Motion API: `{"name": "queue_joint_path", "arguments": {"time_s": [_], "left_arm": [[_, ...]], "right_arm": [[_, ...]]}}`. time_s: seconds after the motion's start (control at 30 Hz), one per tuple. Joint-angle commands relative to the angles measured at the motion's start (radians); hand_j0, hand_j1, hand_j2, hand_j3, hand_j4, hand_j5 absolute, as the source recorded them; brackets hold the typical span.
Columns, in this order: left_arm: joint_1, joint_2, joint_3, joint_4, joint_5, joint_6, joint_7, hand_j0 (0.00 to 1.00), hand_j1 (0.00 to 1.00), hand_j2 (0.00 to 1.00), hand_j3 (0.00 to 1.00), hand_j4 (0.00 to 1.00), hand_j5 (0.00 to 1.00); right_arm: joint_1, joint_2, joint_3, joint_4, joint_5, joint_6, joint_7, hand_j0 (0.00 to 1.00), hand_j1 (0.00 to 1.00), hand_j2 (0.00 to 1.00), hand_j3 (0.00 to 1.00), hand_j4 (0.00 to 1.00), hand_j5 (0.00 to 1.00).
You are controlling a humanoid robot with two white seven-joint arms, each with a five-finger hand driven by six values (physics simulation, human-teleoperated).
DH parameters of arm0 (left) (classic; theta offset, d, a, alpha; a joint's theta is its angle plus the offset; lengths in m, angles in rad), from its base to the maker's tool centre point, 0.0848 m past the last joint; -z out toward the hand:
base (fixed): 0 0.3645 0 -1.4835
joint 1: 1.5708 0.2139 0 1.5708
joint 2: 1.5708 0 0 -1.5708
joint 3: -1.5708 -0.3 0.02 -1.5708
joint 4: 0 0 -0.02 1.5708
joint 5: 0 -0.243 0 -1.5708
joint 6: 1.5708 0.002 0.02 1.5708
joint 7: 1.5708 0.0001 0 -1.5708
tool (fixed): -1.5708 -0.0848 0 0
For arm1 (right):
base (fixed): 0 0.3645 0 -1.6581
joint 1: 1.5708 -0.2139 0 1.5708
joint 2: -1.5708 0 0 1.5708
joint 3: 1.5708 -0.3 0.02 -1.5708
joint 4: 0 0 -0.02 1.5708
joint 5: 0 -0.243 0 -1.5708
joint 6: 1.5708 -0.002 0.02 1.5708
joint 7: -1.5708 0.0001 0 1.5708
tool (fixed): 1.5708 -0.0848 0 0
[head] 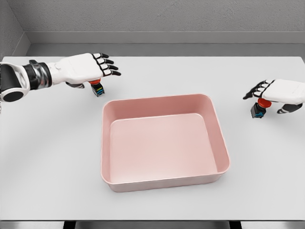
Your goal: Put the industrial switch in the basket with both arms
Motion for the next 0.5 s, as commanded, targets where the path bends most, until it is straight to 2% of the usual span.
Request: {"name": "queue_joint_path", "arguments": {"time_s": [0.0, 0.23, 0.47], "left_arm": [[-0.002, -0.021, 0.001, 0.052, -0.019, 0.001, 0.0, 1.0, 1.0, 1.0, 1.0, 1.0, 1.0], [-0.005, -0.057, -0.001, 0.088, -0.036, 0.001, 0.002, 1.0, 1.0, 1.0, 1.0, 1.0, 1.0], [-0.005, -0.07, -0.007, 0.158, -0.039, 0.001, 0.004, 1.0, 1.0, 1.0, 1.0, 1.0, 1.0]], "right_arm": [[0.0, 0.001, -0.002, -0.01, -0.005, 0.0, 0.01, 0.86, 0.86, 0.86, 0.86, 0.86, 0.86], [-0.002, -0.002, 0.0, -0.013, 0.001, 0.0, 0.011, 0.66, 0.66, 0.66, 0.66, 0.66, 0.66], [-0.002, -0.004, -0.002, -0.012, 0.002, 0.0, 0.013, 0.54, 0.54, 0.54, 0.54, 0.54, 0.54]]}}
